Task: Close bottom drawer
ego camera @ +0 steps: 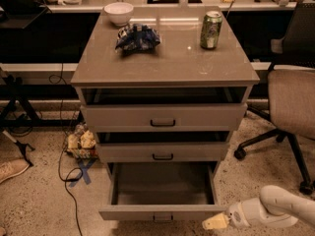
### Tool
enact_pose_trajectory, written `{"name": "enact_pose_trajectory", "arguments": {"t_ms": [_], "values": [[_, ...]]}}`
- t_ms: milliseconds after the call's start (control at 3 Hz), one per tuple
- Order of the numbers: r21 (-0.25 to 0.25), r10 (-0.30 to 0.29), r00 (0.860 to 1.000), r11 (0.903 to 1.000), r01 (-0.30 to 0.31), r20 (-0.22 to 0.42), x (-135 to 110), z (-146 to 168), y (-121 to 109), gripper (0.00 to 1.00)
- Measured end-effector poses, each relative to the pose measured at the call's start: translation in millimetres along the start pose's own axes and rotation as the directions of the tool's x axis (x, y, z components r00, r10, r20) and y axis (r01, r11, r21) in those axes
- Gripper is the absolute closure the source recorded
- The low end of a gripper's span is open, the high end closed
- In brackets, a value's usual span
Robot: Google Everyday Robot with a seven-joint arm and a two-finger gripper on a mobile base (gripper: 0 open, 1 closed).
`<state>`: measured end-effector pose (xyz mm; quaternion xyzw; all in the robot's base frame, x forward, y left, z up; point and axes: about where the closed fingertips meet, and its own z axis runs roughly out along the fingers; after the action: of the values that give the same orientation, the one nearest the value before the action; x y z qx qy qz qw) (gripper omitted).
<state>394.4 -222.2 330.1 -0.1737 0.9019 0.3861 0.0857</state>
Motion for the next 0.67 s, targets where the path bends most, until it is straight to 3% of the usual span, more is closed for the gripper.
{"name": "enact_pose_trajectory", "arguments": {"t_ms": [667], "values": [[-0.021,0.013,1.000,0.9997,-0.013,-0.010,8.9,13.1,0.0,0.89]]}}
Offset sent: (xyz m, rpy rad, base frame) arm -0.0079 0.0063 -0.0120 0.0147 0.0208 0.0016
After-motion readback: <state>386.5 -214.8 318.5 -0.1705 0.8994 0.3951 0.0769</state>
